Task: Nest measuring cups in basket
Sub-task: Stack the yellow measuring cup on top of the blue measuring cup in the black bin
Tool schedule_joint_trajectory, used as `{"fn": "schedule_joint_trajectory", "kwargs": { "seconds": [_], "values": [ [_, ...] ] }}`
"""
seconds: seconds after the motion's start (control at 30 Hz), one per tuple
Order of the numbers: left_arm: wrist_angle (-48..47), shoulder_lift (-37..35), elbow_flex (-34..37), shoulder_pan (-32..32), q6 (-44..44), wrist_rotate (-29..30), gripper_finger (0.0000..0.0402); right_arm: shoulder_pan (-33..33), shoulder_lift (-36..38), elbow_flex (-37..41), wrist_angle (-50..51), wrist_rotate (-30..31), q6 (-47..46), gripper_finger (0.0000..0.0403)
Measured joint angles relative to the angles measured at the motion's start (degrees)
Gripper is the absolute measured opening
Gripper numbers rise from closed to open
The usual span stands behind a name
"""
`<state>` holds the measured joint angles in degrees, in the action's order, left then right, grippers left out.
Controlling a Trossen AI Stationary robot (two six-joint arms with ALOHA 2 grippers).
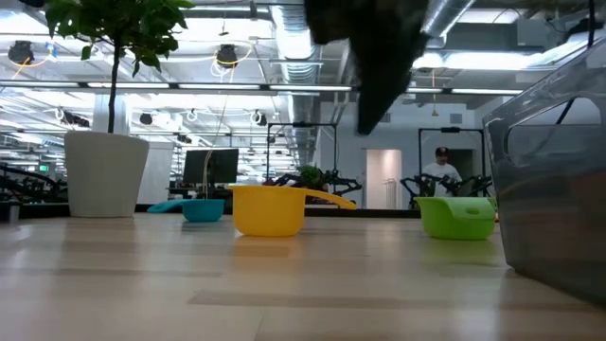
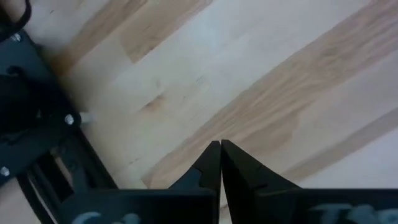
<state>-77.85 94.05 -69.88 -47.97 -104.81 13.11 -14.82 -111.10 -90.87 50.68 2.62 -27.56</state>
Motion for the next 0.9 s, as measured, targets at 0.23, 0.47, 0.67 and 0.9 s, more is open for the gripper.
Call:
{"fn": "schedule_joint_trajectory", "kwargs": {
  "seconds": [0.23, 0.47, 0.67, 0.9],
  "values": [
    [0.4, 0.0, 2.0, 1.1, 0.7, 1.0, 0.0, 3.1, -3.4, 0.0, -16.7, -7.2, 1.1, 0.0057],
    [0.7, 0.0, 2.2, 1.4, 2.1, 0.8, 0.0, 4.4, -3.6, 0.0, -23.0, -7.1, 2.6, 0.0097],
    [1.1, 0.0, 2.2, 1.3, 2.1, 0.7, 0.0, 5.0, -6.8, -0.1, -25.4, -6.2, 4.1, 0.0144],
    [2.1, 0.0, 2.2, 1.4, 2.1, 0.7, 0.0, 4.9, -11.7, 0.0, -26.5, -5.8, 4.3, 0.0179]
  ]
}}
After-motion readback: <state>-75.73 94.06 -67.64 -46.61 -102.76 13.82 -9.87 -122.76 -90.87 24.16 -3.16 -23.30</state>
